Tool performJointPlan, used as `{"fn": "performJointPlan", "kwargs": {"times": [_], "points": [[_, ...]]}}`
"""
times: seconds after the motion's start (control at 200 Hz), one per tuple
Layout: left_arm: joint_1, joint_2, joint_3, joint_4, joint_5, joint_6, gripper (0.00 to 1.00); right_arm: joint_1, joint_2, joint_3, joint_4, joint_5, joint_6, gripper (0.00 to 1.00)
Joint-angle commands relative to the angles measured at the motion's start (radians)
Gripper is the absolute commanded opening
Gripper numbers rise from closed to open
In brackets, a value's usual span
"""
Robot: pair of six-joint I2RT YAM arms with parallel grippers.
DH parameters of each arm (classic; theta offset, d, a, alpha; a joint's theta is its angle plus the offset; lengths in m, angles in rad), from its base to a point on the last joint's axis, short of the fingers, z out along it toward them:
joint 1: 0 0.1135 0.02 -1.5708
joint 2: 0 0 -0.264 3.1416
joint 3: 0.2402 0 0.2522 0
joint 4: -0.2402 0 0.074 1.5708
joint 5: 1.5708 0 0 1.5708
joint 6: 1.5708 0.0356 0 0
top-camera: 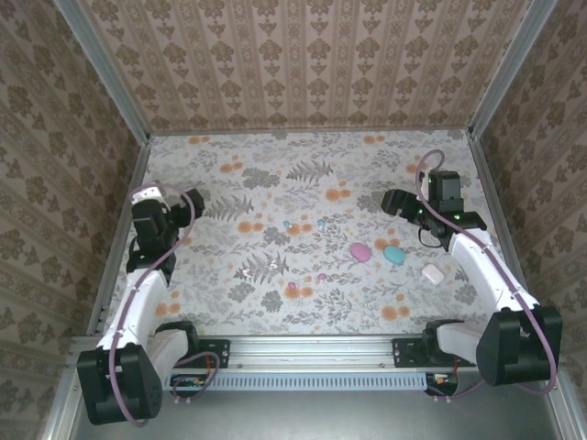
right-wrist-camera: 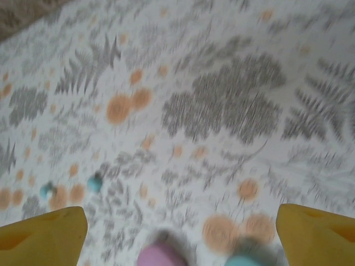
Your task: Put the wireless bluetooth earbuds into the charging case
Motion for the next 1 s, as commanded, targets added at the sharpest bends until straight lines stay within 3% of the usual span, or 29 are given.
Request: {"fn": "performJointPlan", "kwargs": {"times": [0.0,0.195,0.325,0.395,0.52,0.63,0.87,0.995], "points": [[-0.099,0.022,0.049,-0.079,0.114,-0.034,1.00,0.001,-0.002,0.034,-0.167,-0.136,0.043,0.84],[-0.345,0.095,0.108,-0.144,0.038,0.044,1.00,0.034,0.043,0.009,-0.176,-0.197,0.050,0.76],[-0.456,0.141,0.119,-0.138,0.016,0.051,1.00,0.078,0.137,0.026,-0.154,-0.263,0.027,0.69],[-0.508,0.162,0.125,-0.139,-0.011,0.058,1.00,0.134,0.202,0.063,-0.186,-0.234,-0.001,0.65],[-0.537,0.176,0.127,-0.130,-0.045,0.058,1.00,0.237,0.317,0.137,-0.281,-0.039,-0.056,0.66],[-0.539,0.175,0.128,-0.137,-0.064,0.068,1.00,0.290,0.374,0.152,-0.279,0.035,-0.072,0.68],[-0.539,0.172,0.134,-0.154,-0.084,0.087,1.00,0.328,0.451,0.152,-0.247,0.027,-0.123,0.72],[-0.539,0.185,0.137,-0.156,-0.078,0.084,1.00,0.342,0.465,0.155,-0.240,0.085,-0.141,0.71]]}}
